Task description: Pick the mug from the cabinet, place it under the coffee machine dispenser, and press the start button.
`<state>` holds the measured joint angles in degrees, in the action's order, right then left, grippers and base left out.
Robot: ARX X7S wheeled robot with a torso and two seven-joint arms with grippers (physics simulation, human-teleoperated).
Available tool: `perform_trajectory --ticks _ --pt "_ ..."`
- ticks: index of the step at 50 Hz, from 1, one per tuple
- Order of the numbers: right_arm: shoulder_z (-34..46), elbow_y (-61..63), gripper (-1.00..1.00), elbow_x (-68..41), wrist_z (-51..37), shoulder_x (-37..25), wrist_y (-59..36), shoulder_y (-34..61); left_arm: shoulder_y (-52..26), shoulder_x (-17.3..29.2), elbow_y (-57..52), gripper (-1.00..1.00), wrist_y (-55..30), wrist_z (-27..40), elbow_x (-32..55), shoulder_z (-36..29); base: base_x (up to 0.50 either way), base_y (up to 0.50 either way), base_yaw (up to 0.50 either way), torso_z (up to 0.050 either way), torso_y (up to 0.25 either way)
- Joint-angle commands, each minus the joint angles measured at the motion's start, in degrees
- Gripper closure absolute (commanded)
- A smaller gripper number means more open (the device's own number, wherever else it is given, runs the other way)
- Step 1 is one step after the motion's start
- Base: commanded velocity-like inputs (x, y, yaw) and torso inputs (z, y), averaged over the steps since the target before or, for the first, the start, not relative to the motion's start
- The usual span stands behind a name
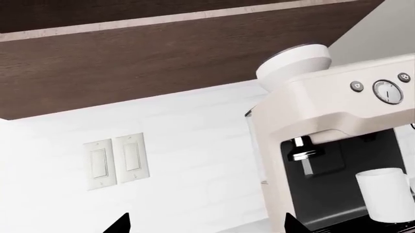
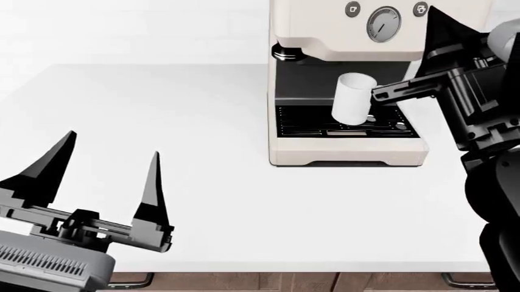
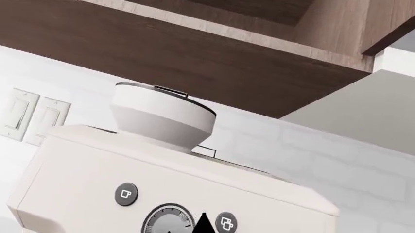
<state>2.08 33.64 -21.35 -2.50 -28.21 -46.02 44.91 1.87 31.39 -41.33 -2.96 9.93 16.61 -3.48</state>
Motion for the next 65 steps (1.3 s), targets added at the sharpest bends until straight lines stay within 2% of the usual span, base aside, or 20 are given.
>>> perform_trajectory --ticks 1,65 --pt "1.3 -2.5 1.00 0.8 0.0 0.1 0.7 0.7 0.2 0.1 0.0 -1.00 0.1 0.2 0.0 0.1 0.00 0.00 0.00 0.000 0.000" --pt "3.4 -10.6 1.00 2.9 -0.9 0.5 2.7 4.4 1.4 0.9 -0.3 -1.00 1.2 1.0 0.2 0.5 0.00 0.00 0.00 0.000 0.000"
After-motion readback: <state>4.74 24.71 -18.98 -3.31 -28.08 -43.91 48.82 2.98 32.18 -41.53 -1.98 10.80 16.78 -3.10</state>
